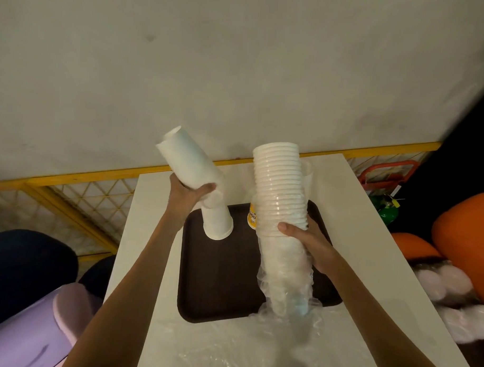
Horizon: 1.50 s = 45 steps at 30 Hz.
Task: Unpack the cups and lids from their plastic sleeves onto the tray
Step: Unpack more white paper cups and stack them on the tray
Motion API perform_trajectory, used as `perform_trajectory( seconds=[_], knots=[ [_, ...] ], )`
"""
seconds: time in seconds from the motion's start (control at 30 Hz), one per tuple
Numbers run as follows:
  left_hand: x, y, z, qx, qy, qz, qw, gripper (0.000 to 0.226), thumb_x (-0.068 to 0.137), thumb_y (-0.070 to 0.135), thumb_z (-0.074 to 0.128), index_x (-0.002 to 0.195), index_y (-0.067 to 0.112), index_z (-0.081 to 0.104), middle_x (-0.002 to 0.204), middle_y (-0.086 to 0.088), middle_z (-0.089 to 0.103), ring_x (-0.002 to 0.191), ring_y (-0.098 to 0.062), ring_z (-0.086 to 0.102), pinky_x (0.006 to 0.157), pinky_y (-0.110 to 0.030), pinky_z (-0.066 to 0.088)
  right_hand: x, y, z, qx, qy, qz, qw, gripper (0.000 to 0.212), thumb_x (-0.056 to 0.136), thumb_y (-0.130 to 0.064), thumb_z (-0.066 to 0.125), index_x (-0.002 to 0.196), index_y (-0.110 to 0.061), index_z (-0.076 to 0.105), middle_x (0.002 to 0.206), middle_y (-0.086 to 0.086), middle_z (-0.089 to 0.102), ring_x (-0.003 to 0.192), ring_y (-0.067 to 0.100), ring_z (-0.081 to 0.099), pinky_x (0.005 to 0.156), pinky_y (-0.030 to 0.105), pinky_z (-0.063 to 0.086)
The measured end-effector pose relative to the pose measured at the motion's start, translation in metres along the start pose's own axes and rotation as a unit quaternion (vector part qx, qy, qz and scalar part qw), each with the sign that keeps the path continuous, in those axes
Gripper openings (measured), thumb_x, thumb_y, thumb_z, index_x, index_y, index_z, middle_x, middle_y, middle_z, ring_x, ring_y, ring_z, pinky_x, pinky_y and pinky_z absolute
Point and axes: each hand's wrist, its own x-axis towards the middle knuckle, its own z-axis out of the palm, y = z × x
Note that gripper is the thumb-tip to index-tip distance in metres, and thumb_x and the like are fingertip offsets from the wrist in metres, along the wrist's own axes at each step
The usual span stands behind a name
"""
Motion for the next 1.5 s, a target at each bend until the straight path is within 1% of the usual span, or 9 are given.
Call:
perform_trajectory(
  seconds=[0.33, 0.53, 0.73, 0.87, 0.97, 1.03, 1.17, 1.33, 1.5],
  knots=[
    [0.018, -0.081, 0.033, 0.187, 0.07, 0.003, 0.98, 0.101, 0.06, 0.027, 0.089, 0.139, 0.012, 0.028, 0.136, -0.01, 0.046, 0.122, -0.03, 0.048, 0.099, -0.051, 0.046, 0.03, 0.018, 0.008, 0.028, 0.002, 0.021, 0.999, 0.113, 0.031, -0.062, 0.088, 0.129, -0.022, 0.049, 0.118, 0.003, 0.066, 0.109, 0.017, 0.064, 0.088, 0.031, 0.054],
    [0.013, -0.116, 0.04, 0.175, 0.052, -0.059, 0.981, 0.104, 0.062, 0.015, 0.088, 0.143, 0.01, 0.022, 0.14, -0.011, 0.041, 0.128, -0.029, 0.043, 0.103, -0.046, 0.042, 0.029, 0.029, 0.006, 0.004, 0.001, 0.031, 1.0, 0.113, 0.039, -0.059, 0.088, 0.135, -0.017, 0.046, 0.125, 0.006, 0.063, 0.117, 0.021, 0.059, 0.102, 0.044, 0.046],
    [-0.004, -0.126, 0.039, 0.148, 0.031, -0.148, 0.977, 0.109, 0.074, 0.01, 0.079, 0.151, 0.01, 0.001, 0.155, -0.014, 0.018, 0.142, -0.032, 0.024, 0.113, -0.046, 0.026, 0.025, 0.034, 0.006, 0.012, 0.007, 0.041, 0.999, 0.112, 0.034, -0.06, 0.089, 0.131, -0.021, 0.048, 0.122, 0.003, 0.065, 0.113, 0.018, 0.061, 0.099, 0.04, 0.049],
    [-0.022, -0.084, 0.035, 0.076, 0.129, -0.065, 0.987, 0.088, 0.082, 0.006, 0.07, 0.15, 0.014, 0.015, 0.152, -0.012, 0.027, 0.139, -0.028, 0.031, 0.112, -0.042, 0.031, 0.019, 0.032, 0.013, 0.015, 0.002, 0.035, 0.999, 0.109, 0.029, -0.062, 0.089, 0.125, -0.026, 0.05, 0.115, -0.002, 0.067, 0.108, 0.011, 0.064, 0.082, 0.024, 0.054],
    [-0.033, -0.032, 0.031, 0.015, 0.189, 0.051, 0.981, 0.067, 0.082, 0.013, 0.069, 0.14, 0.013, 0.036, 0.135, -0.008, 0.046, 0.118, -0.017, 0.047, 0.092, -0.013, 0.044, 0.012, 0.028, 0.022, -0.005, -0.012, 0.027, 1.0, 0.112, 0.028, -0.064, 0.087, 0.127, -0.03, 0.047, 0.118, -0.005, 0.065, 0.11, 0.009, 0.062, 0.083, 0.022, 0.053],
    [-0.033, 0.004, 0.029, -0.001, 0.139, 0.088, 0.986, 0.055, 0.081, 0.027, 0.065, 0.131, 0.013, 0.047, 0.127, -0.005, 0.053, 0.109, -0.013, 0.051, 0.081, -0.007, 0.043, 0.006, 0.025, 0.027, -0.027, -0.023, 0.021, 0.999, 0.116, 0.027, -0.066, 0.086, 0.129, -0.031, 0.044, 0.123, -0.007, 0.061, 0.113, 0.008, 0.059, 0.088, 0.023, 0.051],
    [-0.03, 0.054, 0.027, 0.053, -0.081, 0.033, 0.995, 0.066, 0.079, 0.053, 0.061, 0.134, 0.02, 0.046, 0.132, 0.001, 0.052, 0.116, -0.011, 0.051, 0.102, -0.033, 0.042, -0.008, 0.016, 0.034, -0.057, -0.052, 0.009, 0.997, 0.102, 0.034, -0.052, 0.085, 0.125, -0.038, 0.042, 0.125, -0.01, 0.056, 0.114, 0.001, 0.053, 0.085, 0.016, 0.049],
    [-0.033, 0.081, 0.027, 0.201, -0.269, -0.003, 0.942, 0.096, 0.054, 0.075, 0.06, 0.135, 0.026, 0.047, 0.13, 0.006, 0.055, 0.117, -0.011, 0.053, 0.101, -0.031, 0.044, -0.026, 0.012, 0.031, -0.06, -0.073, -0.005, 0.995, 0.099, 0.033, -0.051, 0.09, 0.12, -0.037, 0.046, 0.121, -0.014, 0.058, 0.111, -0.003, 0.057, 0.08, 0.014, 0.049],
    [-0.041, 0.101, 0.03, 0.298, -0.337, -0.002, 0.893, 0.092, 0.055, 0.067, 0.063, 0.133, 0.022, 0.05, 0.128, 0.005, 0.055, 0.117, -0.014, 0.051, 0.093, -0.027, 0.043, -0.045, 0.009, 0.024, -0.078, -0.081, -0.008, 0.994, 0.109, 0.023, -0.061, 0.087, 0.119, -0.04, 0.041, 0.121, -0.019, 0.053, 0.107, -0.007, 0.053, 0.076, 0.007, 0.047]
  ],
)
